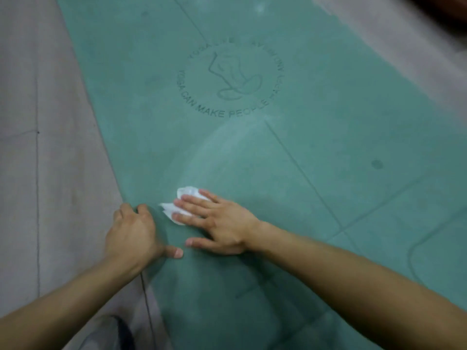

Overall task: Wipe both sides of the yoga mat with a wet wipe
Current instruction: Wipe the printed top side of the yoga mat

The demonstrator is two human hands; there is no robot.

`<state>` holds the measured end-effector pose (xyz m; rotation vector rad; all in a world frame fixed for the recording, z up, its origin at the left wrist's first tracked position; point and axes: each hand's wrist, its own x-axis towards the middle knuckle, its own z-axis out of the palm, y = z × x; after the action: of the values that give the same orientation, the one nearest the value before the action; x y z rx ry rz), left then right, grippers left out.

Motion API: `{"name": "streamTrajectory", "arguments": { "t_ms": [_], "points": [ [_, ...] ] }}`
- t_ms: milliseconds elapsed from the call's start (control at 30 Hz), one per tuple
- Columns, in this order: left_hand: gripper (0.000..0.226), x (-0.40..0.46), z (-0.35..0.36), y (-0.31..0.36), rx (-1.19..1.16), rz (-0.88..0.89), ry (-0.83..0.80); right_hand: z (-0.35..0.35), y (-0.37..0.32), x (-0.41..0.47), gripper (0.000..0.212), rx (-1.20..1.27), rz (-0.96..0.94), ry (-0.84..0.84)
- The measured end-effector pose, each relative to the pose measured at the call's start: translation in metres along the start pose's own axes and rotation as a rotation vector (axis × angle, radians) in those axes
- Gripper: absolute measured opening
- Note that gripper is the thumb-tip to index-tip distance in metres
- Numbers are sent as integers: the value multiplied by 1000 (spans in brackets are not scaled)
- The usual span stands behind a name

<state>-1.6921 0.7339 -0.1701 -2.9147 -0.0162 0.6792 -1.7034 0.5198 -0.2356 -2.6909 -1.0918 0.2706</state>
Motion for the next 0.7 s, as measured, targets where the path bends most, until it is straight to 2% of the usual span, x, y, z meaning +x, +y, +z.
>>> {"name": "streamTrajectory", "arguments": {
  "t_ms": [33,133,200,267,333,400,467,500,533,633,700],
  "points": [
    [129,1,0,-1,2,6,-2,-9,27,-8,75,-11,137,50],
    [129,-2,1,-4,8,39,3,-50,120,-37,81,18,804,89],
    [131,-5,4,-6,19,60,21,-61,145,-49,88,70,1054,86],
    [135,-7,4,-9,38,81,31,-46,111,-38,92,97,1026,112],
    [138,-7,4,-10,72,105,47,-17,35,-21,88,58,726,139],
    [138,-5,5,-10,119,131,57,11,-42,-13,82,42,375,88],
    [139,-3,4,-11,186,157,58,14,-60,-19,74,31,202,36],
    [141,-2,3,-13,216,175,54,11,-45,-28,72,15,208,40],
    [141,-3,1,-15,245,196,46,4,-22,-38,71,-13,308,64],
    [130,5,-13,-22,303,294,-48,-24,59,-87,75,-1,861,108],
    [118,13,-32,-25,348,368,-183,-32,80,-107,81,47,1121,126]
  ]
}}
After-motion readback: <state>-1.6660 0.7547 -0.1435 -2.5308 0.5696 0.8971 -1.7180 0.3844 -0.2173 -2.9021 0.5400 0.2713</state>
